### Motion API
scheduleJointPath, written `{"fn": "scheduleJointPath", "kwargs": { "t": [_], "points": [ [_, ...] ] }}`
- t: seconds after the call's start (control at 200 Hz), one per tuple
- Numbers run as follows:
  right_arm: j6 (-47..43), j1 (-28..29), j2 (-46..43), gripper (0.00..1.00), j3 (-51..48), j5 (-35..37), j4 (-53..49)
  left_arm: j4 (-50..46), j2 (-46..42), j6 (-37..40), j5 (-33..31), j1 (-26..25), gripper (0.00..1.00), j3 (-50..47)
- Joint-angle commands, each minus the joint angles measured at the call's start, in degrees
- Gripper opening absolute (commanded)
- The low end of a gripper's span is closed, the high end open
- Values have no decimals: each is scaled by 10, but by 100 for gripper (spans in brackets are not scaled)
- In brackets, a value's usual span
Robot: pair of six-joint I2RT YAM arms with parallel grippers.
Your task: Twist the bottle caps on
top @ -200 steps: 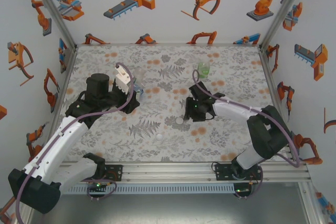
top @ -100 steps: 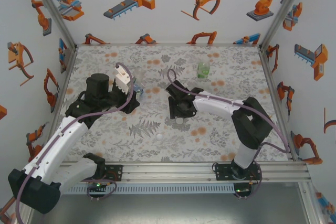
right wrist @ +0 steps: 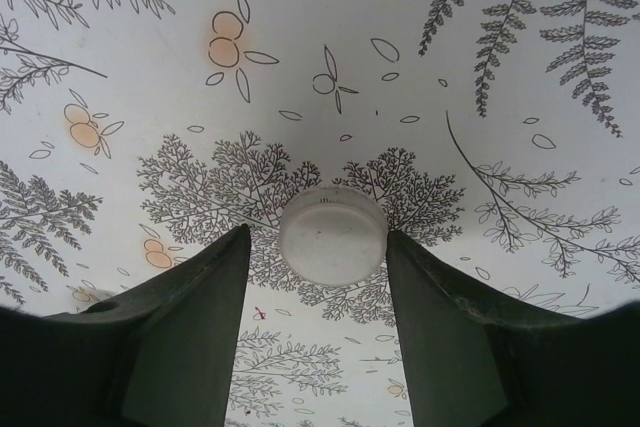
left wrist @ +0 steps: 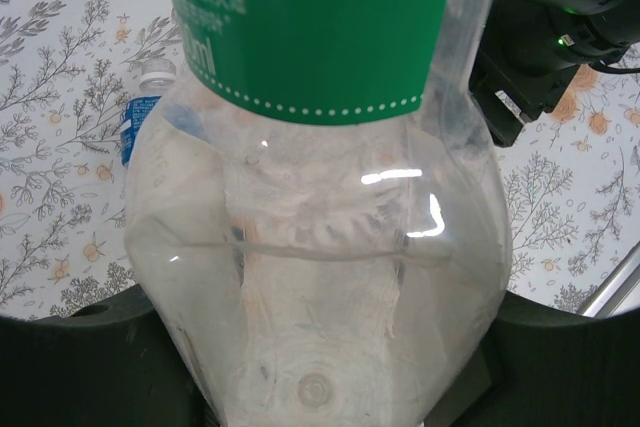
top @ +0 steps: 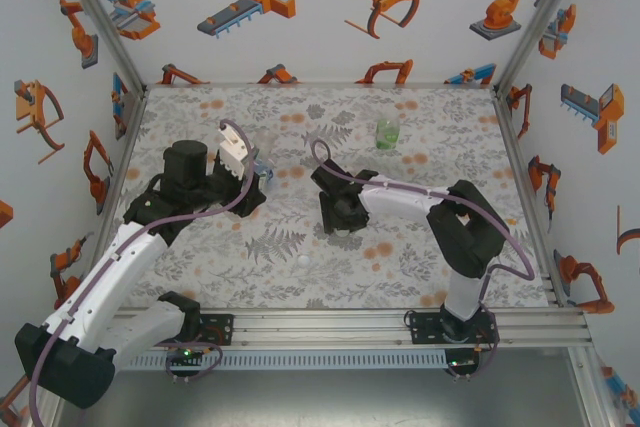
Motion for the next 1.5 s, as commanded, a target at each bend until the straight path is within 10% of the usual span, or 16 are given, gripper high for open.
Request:
{"fn": "scheduleJointPath", "kwargs": {
  "t": [0.0,1.492],
  "points": [
    [-1,5,5,52,16,6,-14,4,-9,1,2,4,2,3],
    [5,5,0,46,3,1,-8,15,-41,-13,29,3,3,-5]
  ]
}}
